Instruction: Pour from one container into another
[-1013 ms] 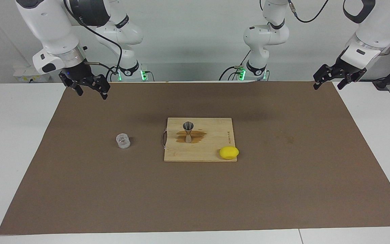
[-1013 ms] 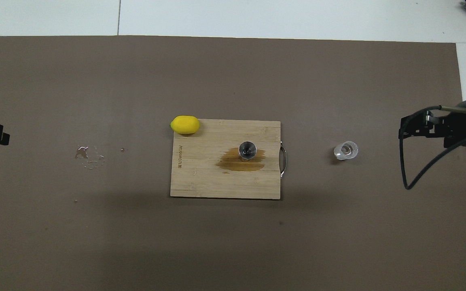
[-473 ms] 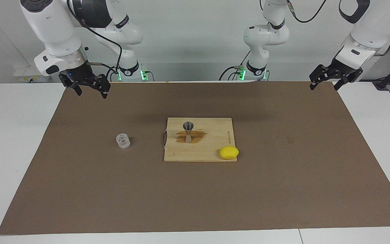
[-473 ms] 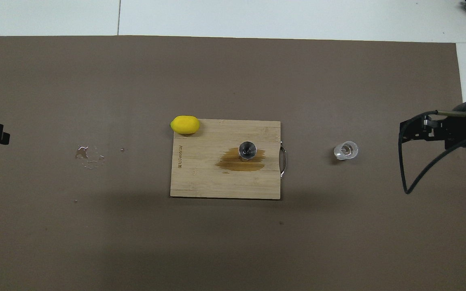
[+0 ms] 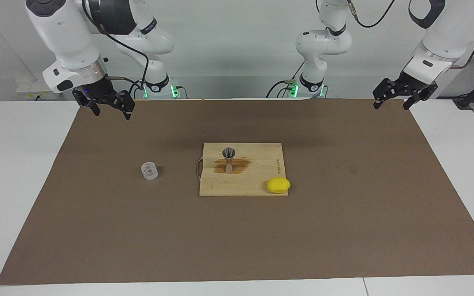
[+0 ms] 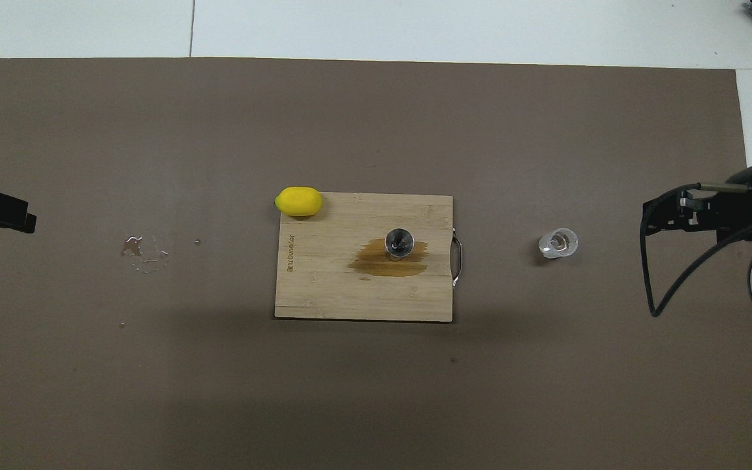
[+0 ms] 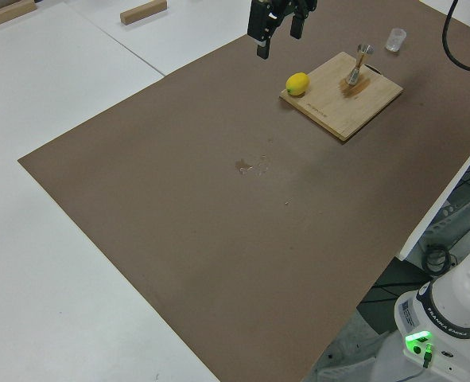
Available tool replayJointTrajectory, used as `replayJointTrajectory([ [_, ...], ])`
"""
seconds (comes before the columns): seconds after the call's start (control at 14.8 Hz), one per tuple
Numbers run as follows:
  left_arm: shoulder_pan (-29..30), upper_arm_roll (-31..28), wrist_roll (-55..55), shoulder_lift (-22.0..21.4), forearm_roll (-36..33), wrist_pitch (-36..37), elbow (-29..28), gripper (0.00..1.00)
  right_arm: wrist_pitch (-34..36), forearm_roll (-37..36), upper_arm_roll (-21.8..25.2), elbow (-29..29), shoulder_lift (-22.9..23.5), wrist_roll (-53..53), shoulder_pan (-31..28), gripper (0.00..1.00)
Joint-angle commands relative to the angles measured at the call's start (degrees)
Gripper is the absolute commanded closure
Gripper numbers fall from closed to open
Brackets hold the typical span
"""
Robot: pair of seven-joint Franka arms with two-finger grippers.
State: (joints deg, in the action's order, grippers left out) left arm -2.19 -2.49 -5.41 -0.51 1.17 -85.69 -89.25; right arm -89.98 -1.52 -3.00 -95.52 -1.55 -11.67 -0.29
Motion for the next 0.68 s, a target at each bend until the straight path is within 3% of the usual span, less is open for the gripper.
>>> replayJointTrajectory([
  [0.0, -1.15, -0.85, 0.93, -0.9, -1.25, -0.27, -1.19, 0.0, -0.1, -0.15, -0.16, -1.68, -1.53, 1.47, -0.23, 0.0],
  [0.61, -1.15, -0.85, 1.01, -0.9, -1.25, -0.36, -1.1, 0.0, -0.46, -0.15, -0.25, -1.77, -1.53, 1.39, -0.23, 0.0],
])
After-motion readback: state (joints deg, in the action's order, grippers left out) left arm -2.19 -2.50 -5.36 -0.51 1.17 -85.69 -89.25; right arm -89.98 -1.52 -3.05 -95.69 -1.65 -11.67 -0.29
